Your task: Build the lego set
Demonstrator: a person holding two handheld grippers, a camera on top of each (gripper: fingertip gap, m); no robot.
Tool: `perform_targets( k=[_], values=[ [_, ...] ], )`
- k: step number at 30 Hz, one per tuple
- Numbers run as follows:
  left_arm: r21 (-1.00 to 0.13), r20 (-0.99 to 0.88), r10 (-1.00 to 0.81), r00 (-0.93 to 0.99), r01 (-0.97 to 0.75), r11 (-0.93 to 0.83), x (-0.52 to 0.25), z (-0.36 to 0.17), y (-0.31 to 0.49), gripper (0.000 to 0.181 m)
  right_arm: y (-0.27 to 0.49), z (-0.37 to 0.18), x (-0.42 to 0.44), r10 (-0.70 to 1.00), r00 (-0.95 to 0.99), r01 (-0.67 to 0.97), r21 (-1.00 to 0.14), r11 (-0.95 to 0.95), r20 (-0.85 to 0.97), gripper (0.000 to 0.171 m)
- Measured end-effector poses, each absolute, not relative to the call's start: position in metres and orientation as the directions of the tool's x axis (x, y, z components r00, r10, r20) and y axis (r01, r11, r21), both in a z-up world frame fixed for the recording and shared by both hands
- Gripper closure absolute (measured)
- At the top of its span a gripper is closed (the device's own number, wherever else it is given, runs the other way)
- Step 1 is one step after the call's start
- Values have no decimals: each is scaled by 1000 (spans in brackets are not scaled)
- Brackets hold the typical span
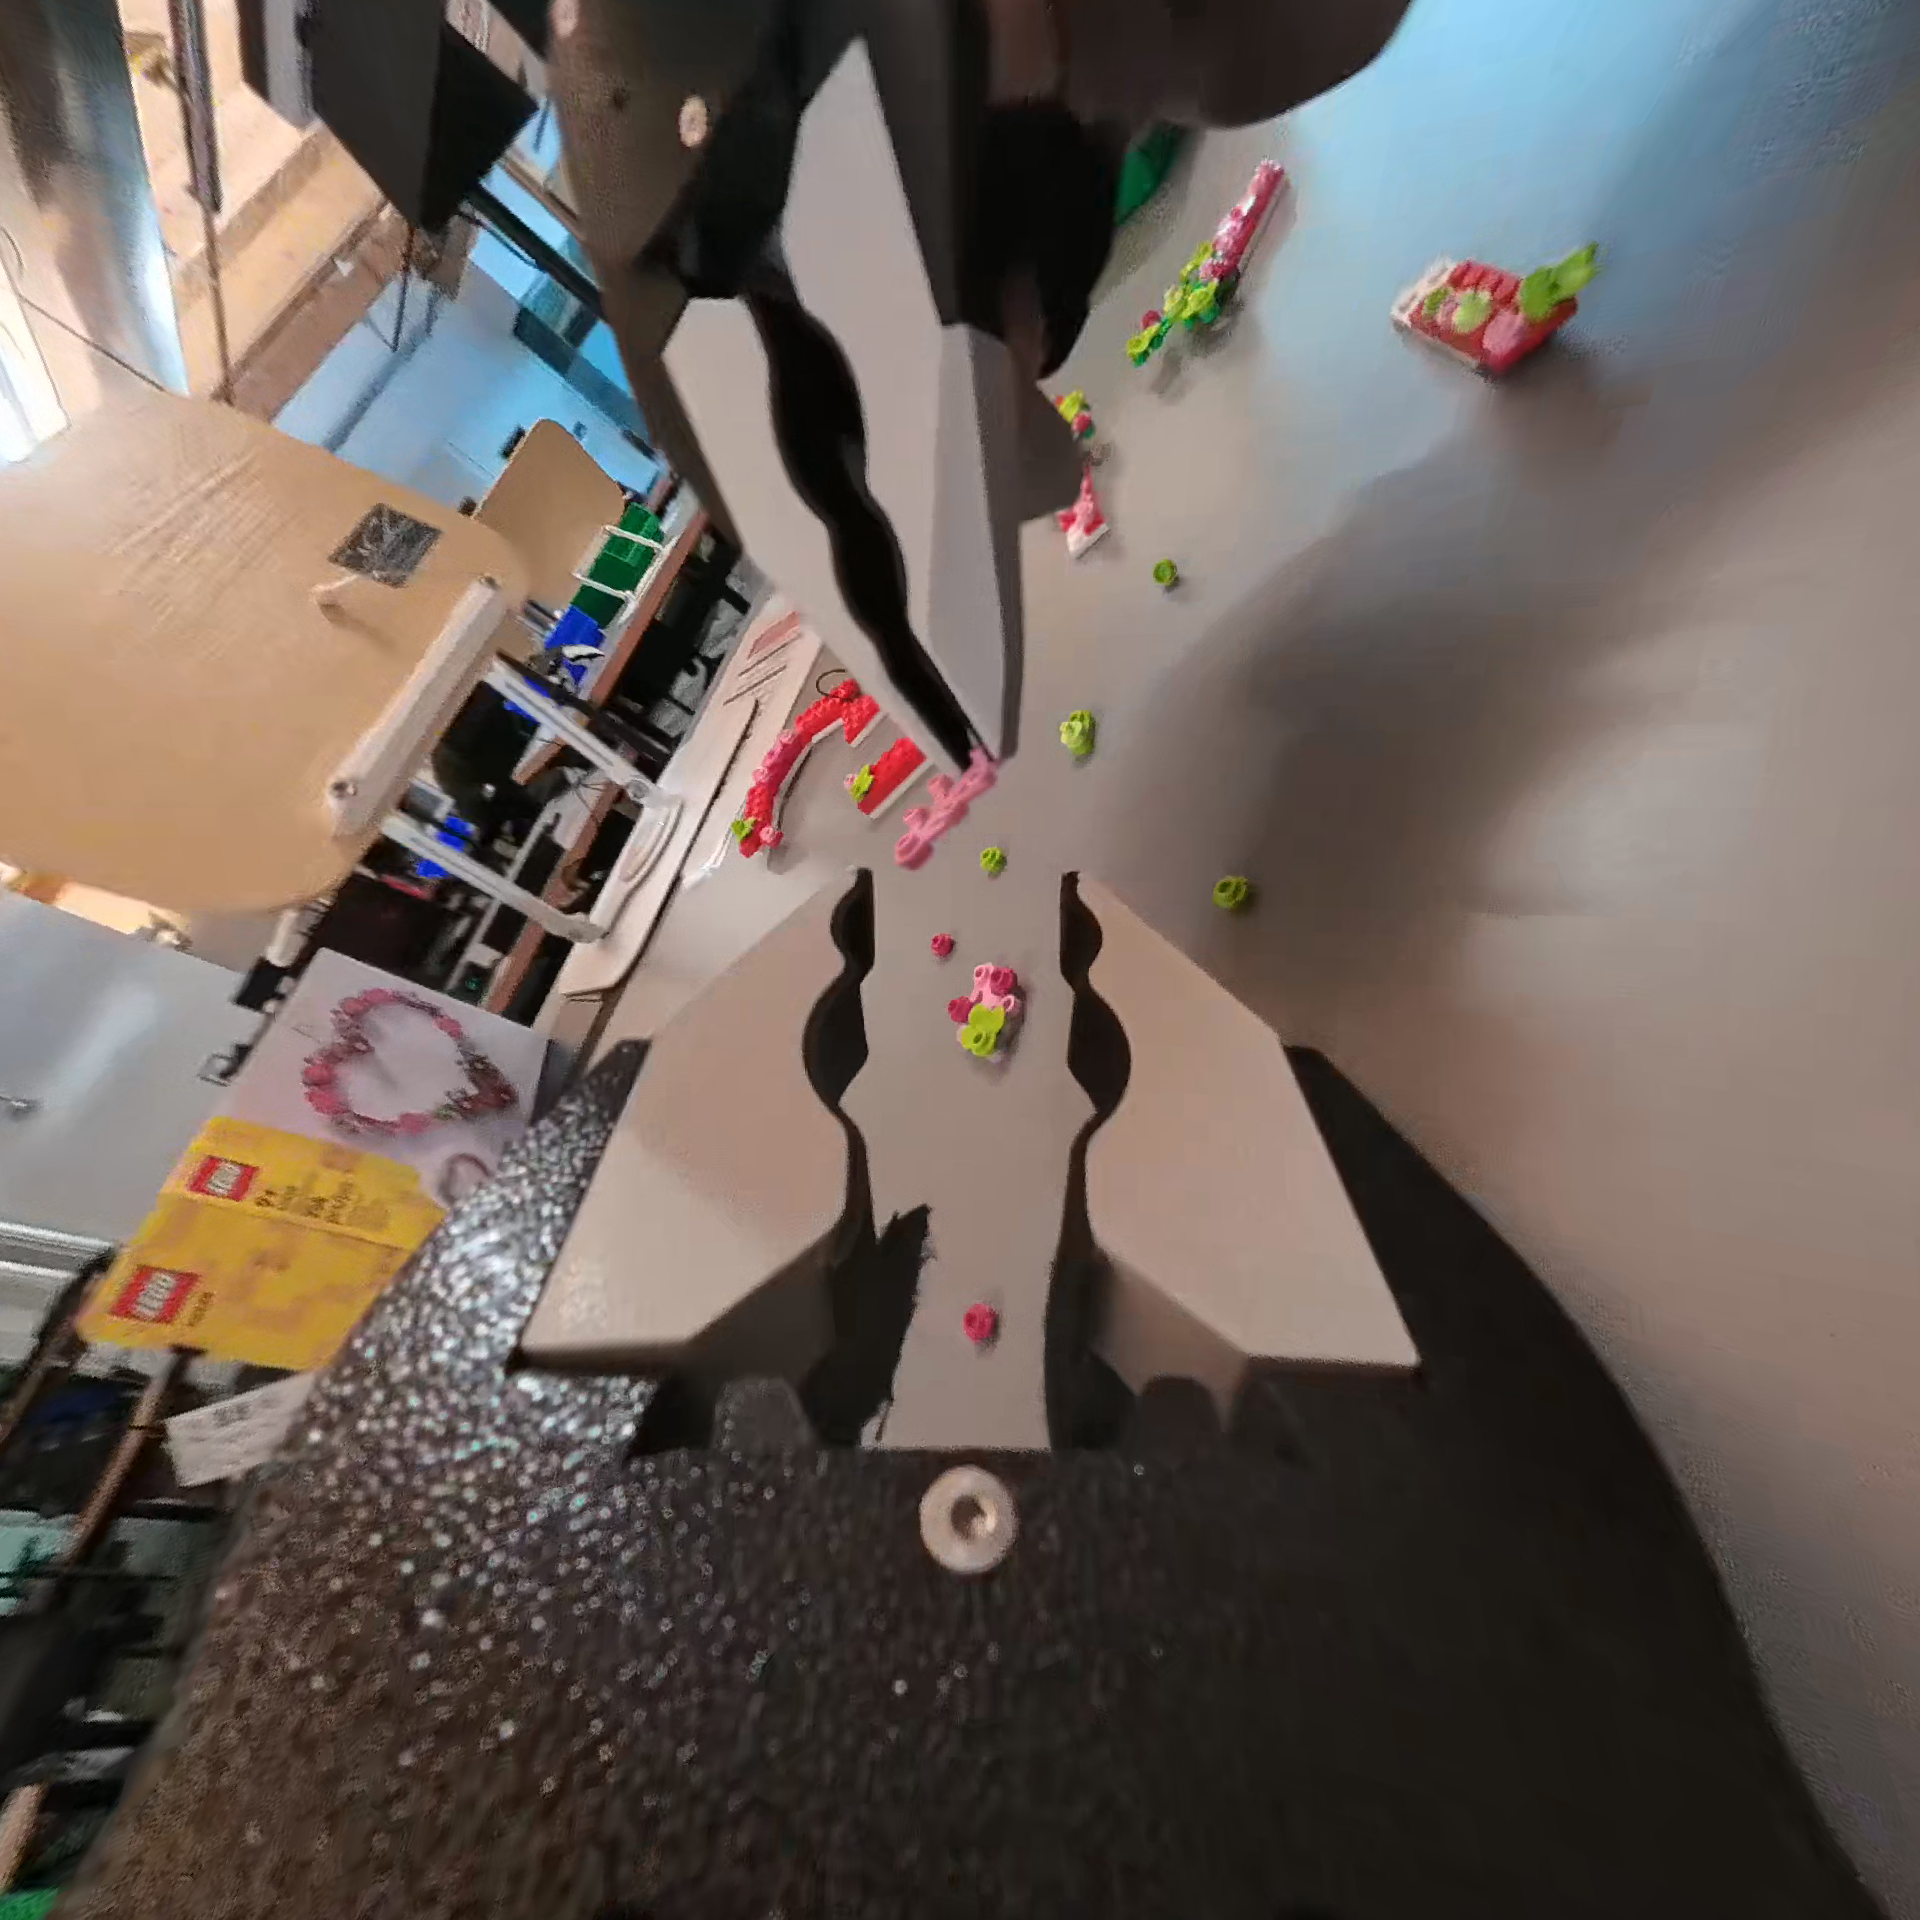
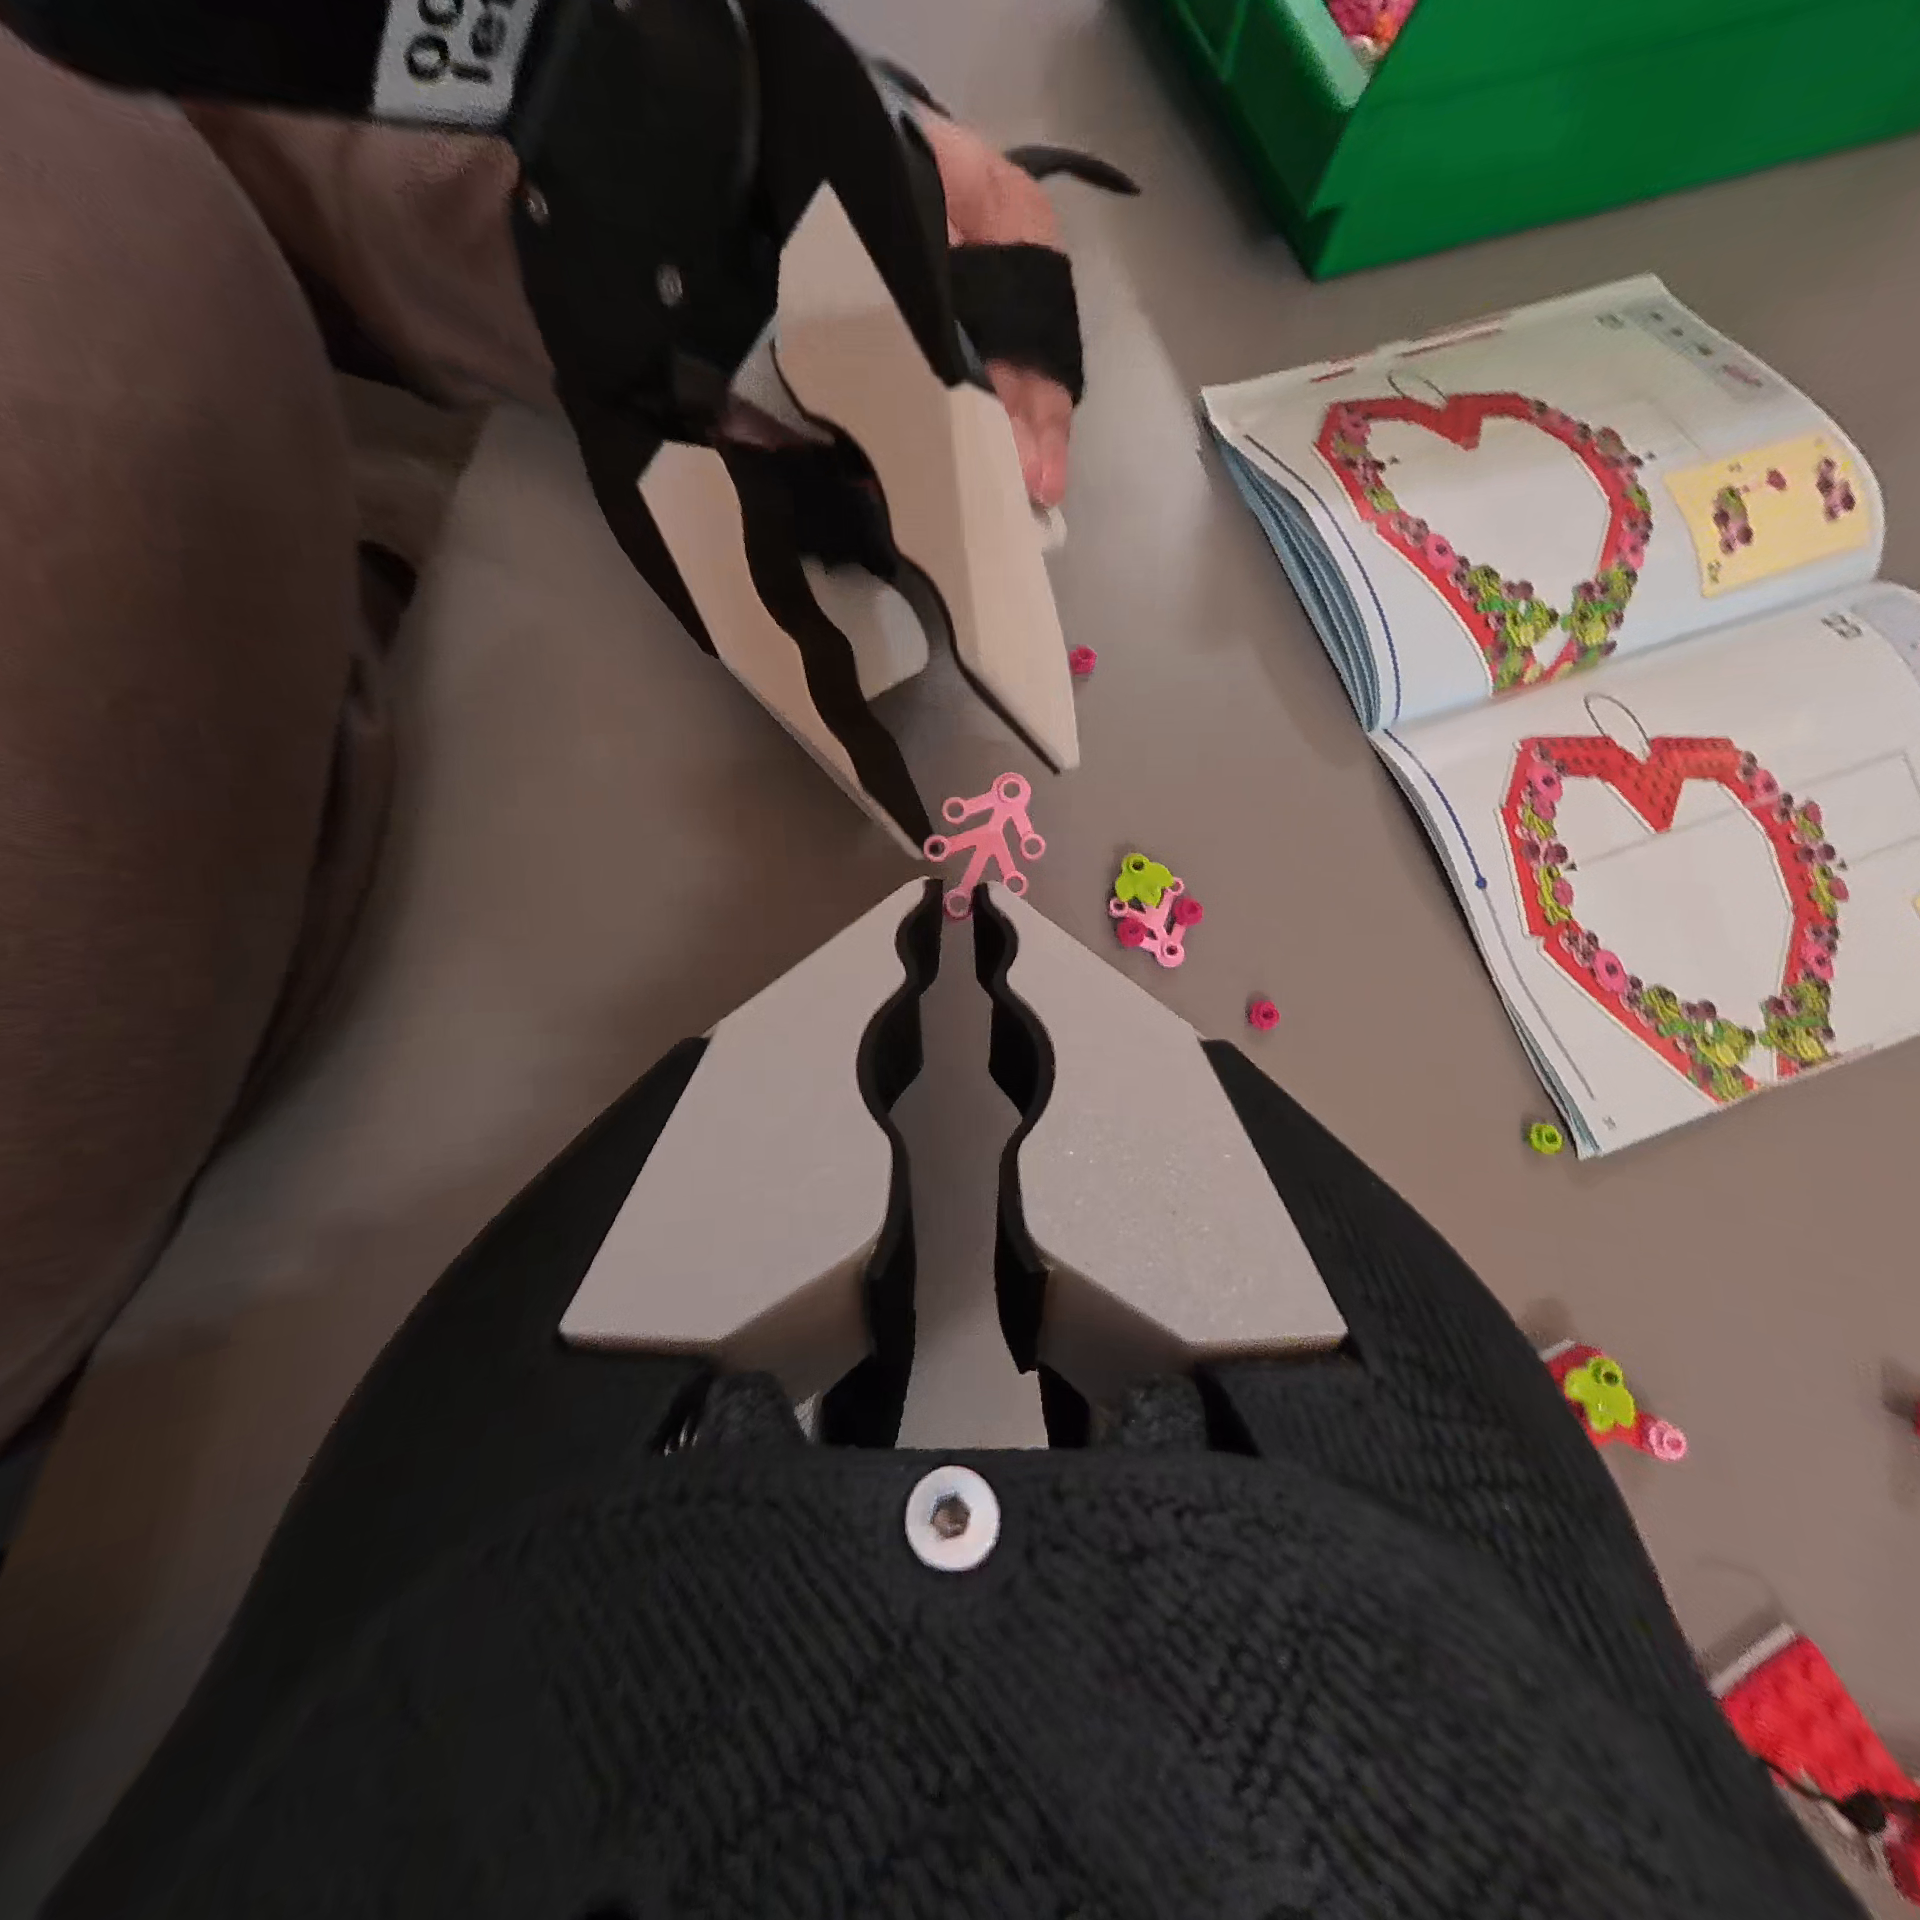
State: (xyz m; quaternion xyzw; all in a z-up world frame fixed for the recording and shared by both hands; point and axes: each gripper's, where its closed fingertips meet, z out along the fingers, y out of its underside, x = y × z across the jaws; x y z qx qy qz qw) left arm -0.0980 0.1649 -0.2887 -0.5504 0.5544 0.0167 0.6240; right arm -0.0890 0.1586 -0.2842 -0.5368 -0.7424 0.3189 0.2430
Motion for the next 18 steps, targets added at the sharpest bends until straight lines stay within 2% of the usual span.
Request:
perform_targets(
  k=[6,10,12,14,18],
  values=[
    [-554,-820,-446,359,-693,461,-100,-279,167,152,158,-282,-91,937,-349,647,-717,259,24,167],
    [-534,-831,-442,338,-709,460,-98,-283,168,155,156,-282,-91,930,-366,649,-710,271,21,167],
    [-519,-843,-428,327,-706,482,-96,-281,165,161,155,-282,-91,928,-373,651,-708,273,16,167],
    [-492,-856,-423,297,-719,490,-96,-283,163,178,153,-283,-91,926,-378,653,-706,273,8,167],
    [-434,-881,-406,245,-761,483,-96,-287,164,179,153,-287,-91,928,-372,664,-700,261,-7,167]
  ],
)
